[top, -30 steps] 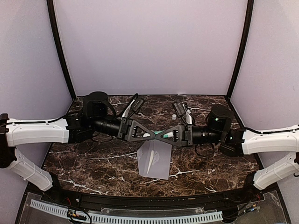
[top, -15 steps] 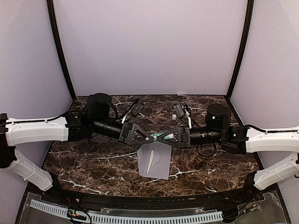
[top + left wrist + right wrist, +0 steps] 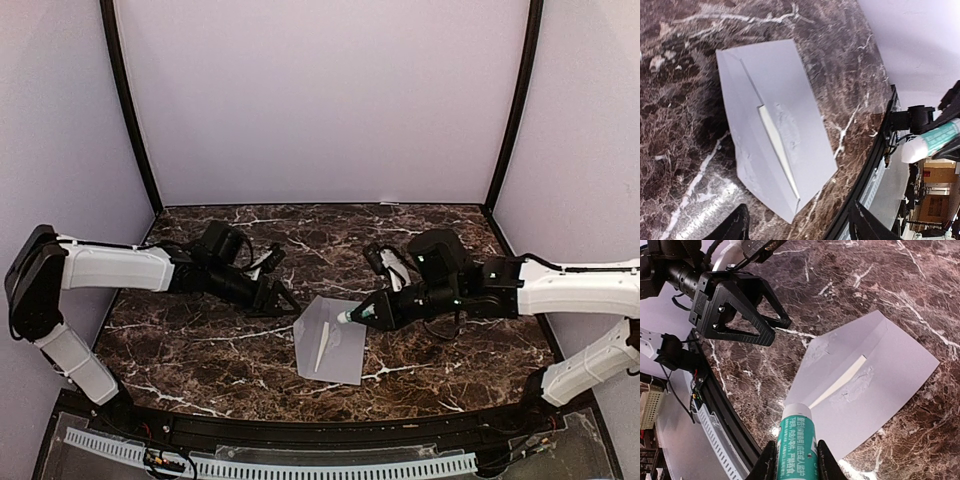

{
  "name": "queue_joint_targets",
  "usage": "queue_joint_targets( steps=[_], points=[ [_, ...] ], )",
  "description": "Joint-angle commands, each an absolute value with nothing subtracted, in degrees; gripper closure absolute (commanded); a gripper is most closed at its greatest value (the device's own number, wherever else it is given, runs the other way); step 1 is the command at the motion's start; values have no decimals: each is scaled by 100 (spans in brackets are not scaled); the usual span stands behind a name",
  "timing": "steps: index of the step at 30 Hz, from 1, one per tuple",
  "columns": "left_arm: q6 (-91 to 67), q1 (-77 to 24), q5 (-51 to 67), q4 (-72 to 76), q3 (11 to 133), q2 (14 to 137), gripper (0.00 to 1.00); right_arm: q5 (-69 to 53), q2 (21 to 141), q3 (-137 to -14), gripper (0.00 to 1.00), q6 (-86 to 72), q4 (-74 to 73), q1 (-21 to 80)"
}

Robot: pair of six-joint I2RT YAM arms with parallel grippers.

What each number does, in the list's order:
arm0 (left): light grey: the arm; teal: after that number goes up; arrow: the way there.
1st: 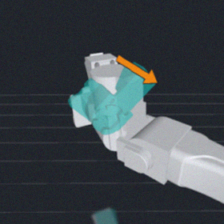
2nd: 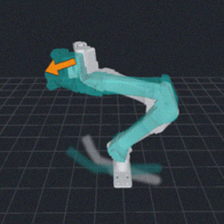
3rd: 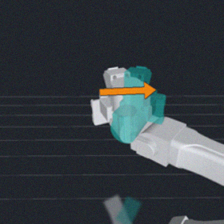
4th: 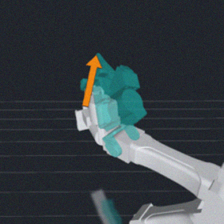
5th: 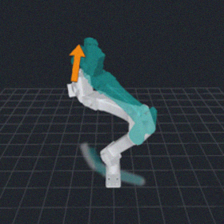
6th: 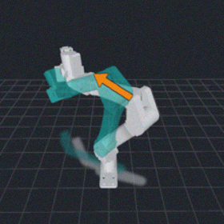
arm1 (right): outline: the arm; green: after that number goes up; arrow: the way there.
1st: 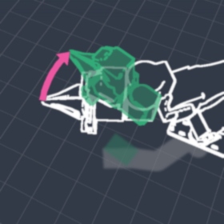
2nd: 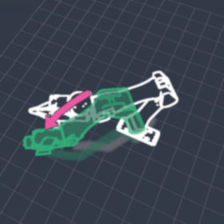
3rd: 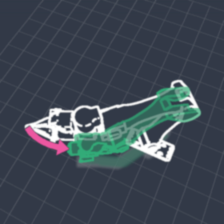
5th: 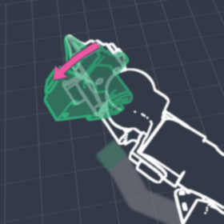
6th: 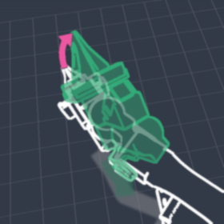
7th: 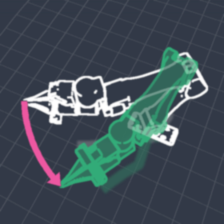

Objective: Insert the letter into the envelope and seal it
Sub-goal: Paint the envelope at the center of the board.

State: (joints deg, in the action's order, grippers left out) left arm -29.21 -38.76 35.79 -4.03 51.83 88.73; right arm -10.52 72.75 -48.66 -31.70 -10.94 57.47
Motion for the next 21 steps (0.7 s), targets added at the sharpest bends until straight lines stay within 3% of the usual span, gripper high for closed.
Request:
queue_joint_targets(
  steps=[1,17,21],
  points=[
    [-2519,-3840,3572,-817,5428,9366,35,-473,7616,-5317,99,-3076,-1605,5848],
    [-2186,-3841,3689,-764,5727,10307,42,-369,8862,-5811,99,-3230,-1586,5812],
    [-2137,-3876,3644,-720,5855,10415,50,-360,9150,-5963,100,-3185,-1563,5734]
  ],
)
